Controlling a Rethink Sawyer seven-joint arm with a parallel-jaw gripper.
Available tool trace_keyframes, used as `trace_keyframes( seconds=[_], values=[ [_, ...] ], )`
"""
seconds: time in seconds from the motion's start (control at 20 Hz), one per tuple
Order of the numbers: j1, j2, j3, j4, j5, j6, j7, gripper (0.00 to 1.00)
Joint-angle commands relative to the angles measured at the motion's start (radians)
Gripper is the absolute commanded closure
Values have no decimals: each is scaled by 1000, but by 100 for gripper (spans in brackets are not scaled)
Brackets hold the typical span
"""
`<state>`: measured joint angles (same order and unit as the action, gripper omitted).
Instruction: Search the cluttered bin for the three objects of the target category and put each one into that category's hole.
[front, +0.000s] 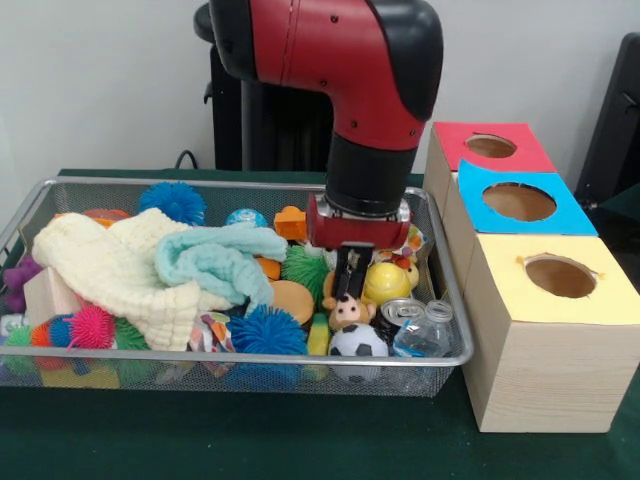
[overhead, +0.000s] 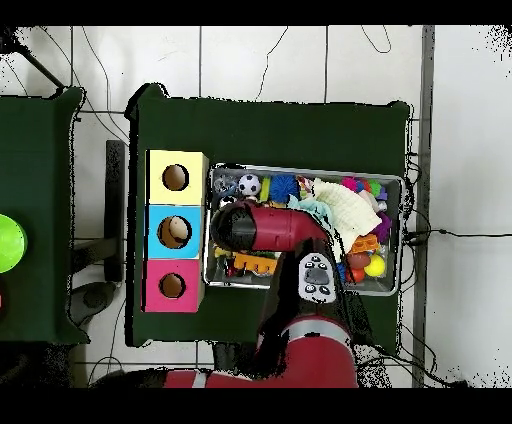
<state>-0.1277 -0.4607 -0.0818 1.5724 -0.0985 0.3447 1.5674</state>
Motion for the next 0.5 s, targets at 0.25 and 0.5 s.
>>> trace_keyframes(
  seconds=[0.25,0.5],
  values=[
    [-42,-243,74,37,82,348,85,100],
    [-28,-300,58,65,85,438,92,100]
  ],
)
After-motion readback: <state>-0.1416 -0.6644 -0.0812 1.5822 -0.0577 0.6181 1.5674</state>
